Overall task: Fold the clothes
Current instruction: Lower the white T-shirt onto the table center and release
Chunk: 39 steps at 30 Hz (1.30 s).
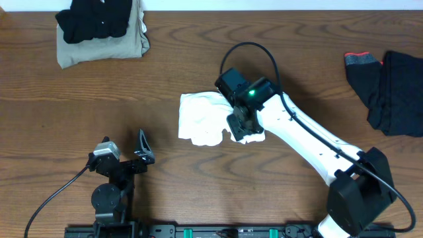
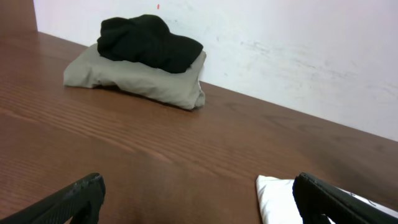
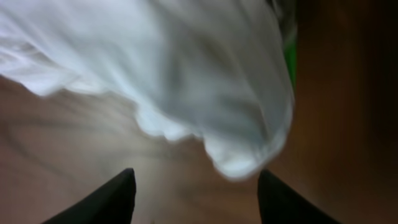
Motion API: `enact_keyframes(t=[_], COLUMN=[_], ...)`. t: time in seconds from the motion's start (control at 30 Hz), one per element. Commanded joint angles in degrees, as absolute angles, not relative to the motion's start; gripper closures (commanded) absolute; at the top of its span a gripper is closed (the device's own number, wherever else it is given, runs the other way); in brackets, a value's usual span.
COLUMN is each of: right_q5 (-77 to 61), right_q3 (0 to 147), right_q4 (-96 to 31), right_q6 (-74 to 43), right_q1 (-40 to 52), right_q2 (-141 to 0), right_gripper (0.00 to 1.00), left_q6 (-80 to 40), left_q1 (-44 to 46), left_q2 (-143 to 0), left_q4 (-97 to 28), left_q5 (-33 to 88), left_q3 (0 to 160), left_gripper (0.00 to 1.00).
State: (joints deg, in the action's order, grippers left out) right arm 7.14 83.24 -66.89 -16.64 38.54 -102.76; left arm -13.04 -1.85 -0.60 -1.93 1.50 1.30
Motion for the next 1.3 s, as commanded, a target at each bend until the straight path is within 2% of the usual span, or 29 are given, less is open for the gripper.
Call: enact_keyframes(t=[0.0, 0.4, 0.73, 0.8, 0.9, 0.97, 1.27], right_q5=[8.8, 9.1, 10.6, 10.9, 13.2, 13.8, 13.8], right_q3=[83.5, 73.1, 67.3, 66.9, 66.9, 66.9, 68.4], right_q4=[-69.3, -57.4, -51.3, -50.7, -50.1, -49.3, -46.2], right_q6=[-24.3, -24.6, -24.6, -24.6, -24.6, -24.6, -20.6], right_q1=[38.6, 38.2, 36.4, 36.1, 35.9, 35.9, 35.9], right_q2=[-100.6, -100.6, -100.6, -100.6, -100.6, -100.6, -100.1], right_gripper=[0.37, 0.37, 0.49, 0.56, 0.86, 0.97, 0.99], left_q6=[-12.1, -12.1, -12.1, -12.1, -12.1, -12.1, -12.1], left_q1=[-2.1, -2.1, -2.1, -2.1, -2.1, -2.1, -2.1], left_q2=[-0.2, -0.2, -0.2, -0.2, -0.2, -0.2, -0.2], left_q4=[-4.0, -4.0, -4.0, -4.0, -4.0, -4.0, -4.0], left_q5=[0.8, 0.8, 0.8, 0.8, 0.8, 0.8, 0.8], left_q3=[0.2, 0.2, 0.2, 0.2, 0.2, 0.2, 0.2], left_gripper=[0.02, 0.02, 0.02, 0.02, 0.02, 0.02, 0.02])
